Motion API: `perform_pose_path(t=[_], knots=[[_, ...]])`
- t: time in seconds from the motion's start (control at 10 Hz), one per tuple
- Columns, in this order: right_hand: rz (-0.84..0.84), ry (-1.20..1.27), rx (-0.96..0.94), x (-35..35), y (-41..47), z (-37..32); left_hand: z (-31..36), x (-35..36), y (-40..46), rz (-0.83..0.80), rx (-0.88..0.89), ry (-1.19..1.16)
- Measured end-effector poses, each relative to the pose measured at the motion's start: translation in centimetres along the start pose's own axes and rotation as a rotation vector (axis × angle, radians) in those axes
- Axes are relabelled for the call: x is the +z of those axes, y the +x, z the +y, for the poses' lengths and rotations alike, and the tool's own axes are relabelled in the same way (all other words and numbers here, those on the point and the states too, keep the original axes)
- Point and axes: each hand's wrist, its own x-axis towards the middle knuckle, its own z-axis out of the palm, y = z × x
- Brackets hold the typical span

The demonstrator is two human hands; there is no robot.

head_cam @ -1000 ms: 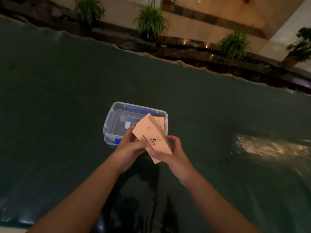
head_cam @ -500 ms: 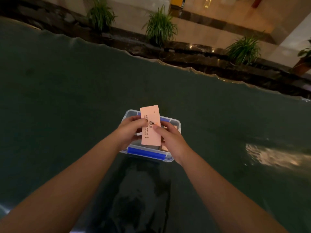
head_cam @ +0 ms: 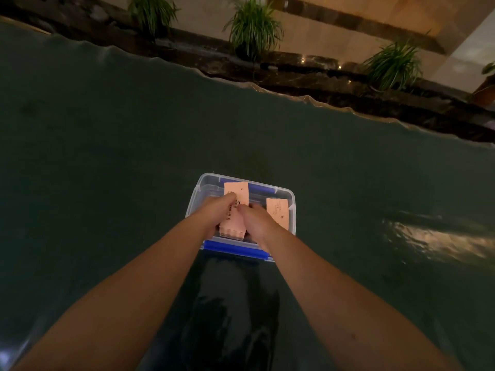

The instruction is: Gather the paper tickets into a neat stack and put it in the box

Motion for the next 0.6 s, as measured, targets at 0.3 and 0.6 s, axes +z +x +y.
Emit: perform_pose_path(t=[0.3,0.6], knots=[[0.049,-0.178,0.081,0.3,1.3,-0.2,-0.5,0.3,1.5,0.061,0.037,0.187],[0.114,-0.119,-0.086,-1.1,-0.3,1.0,0.0,0.1,-0.7,0.117,0.236,0.348]])
